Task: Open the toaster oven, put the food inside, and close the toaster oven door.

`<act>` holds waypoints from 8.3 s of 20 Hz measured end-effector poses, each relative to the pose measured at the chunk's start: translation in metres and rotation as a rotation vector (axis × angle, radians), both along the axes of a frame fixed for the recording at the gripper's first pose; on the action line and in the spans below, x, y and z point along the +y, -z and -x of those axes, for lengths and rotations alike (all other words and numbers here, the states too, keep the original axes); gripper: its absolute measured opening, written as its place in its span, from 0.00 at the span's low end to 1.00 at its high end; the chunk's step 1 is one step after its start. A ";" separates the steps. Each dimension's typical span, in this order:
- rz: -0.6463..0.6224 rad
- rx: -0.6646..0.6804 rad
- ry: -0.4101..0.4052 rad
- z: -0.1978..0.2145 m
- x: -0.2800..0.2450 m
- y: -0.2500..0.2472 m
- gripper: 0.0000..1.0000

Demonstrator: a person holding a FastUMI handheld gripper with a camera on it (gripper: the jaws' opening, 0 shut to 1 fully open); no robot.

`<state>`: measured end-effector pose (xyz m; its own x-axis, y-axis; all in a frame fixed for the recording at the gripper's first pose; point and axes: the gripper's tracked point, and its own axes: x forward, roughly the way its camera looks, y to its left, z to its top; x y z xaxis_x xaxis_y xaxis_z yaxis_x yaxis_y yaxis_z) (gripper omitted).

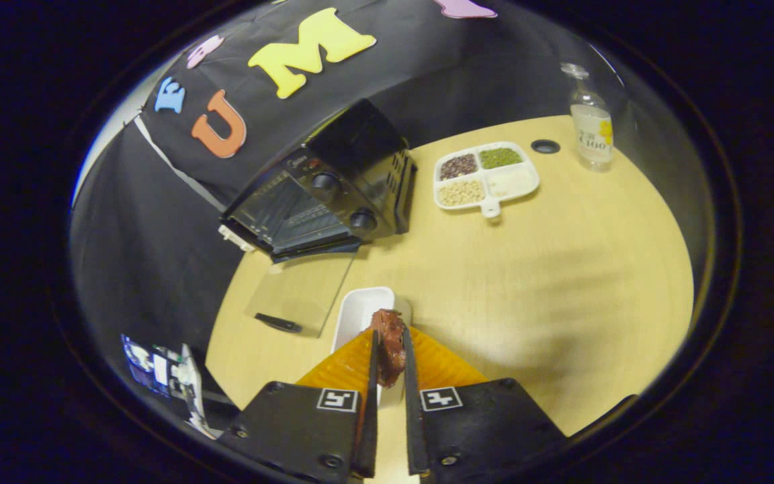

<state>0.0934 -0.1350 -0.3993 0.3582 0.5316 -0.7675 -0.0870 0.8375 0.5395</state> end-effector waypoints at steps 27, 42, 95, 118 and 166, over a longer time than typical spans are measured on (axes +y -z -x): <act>0.412 -0.702 -0.223 0.012 0.192 -0.097 0.11; 0.026 -0.556 0.307 -0.103 0.243 -0.024 0.11; 0.547 -0.443 0.157 0.031 0.232 0.085 0.99; 0.571 -0.695 0.238 0.009 0.239 0.039 0.98; 0.545 -1.072 0.418 0.136 0.127 -0.311 1.00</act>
